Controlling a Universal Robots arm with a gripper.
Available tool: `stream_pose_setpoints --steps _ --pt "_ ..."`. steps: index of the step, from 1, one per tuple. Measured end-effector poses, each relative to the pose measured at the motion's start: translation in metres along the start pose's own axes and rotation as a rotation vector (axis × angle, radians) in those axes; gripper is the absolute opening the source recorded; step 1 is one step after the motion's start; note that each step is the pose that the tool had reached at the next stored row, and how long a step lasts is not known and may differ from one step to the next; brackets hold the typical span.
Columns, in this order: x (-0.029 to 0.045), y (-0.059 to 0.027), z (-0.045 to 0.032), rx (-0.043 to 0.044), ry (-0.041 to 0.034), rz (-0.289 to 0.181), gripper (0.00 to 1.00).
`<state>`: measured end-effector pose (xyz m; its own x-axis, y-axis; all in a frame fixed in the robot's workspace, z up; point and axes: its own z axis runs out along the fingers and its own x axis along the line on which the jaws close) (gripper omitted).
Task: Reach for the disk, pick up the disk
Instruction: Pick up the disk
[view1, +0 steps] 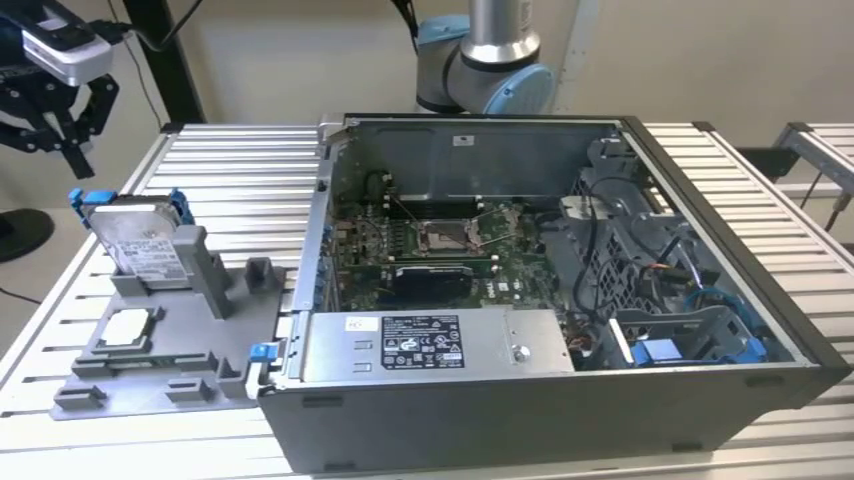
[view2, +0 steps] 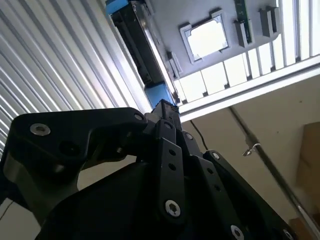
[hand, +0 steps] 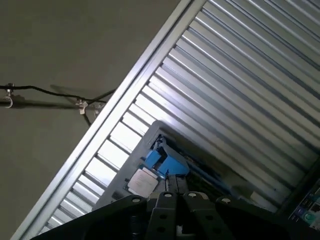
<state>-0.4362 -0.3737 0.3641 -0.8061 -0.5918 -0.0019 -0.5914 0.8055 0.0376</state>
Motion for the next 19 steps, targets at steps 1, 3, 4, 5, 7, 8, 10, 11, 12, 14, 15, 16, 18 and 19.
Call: stream_pose_setpoints --steps 1,3,4,5,7,8,10,11,12,14,15,16,18,19 --pt "0.0 0.0 0.0 0.0 0.0006 -0.016 0.0" --pt "0.0 0.0 0.0 0.0 0.0019 -0.05 0.0" --pt "0.0 0.0 0.0 0.0 0.0027 -0.068 0.0" --pt "0.0 0.0001 0.0 0.0 0.0033 -0.083 0.0" --pt "0.0 0.0 0.0 0.0001 0.0046 -0.115 0.0" --pt "0.0 0.0 0.0 0.0001 0.0054 -0.133 0.0" --pt "0.0 0.0 0.0 0.0003 0.0067 -0.166 0.0" --pt "0.0 0.0 0.0 0.0002 0.0074 -0.182 0.0" --pt "0.0 0.0 0.0 0.0003 0.0081 -0.199 0.0" --pt "0.0 0.0 0.0 0.0004 0.0093 -0.231 0.0" --pt "0.0 0.0 0.0 0.0004 0.0101 -0.249 0.0" --pt "0.0 0.0 0.0 0.0004 0.0107 -0.264 0.0" --pt "0.0 0.0 0.0 0.0004 0.0121 -0.299 0.0" --pt "0.0 0.0 0.0 0.0004 0.0126 -0.315 0.0"
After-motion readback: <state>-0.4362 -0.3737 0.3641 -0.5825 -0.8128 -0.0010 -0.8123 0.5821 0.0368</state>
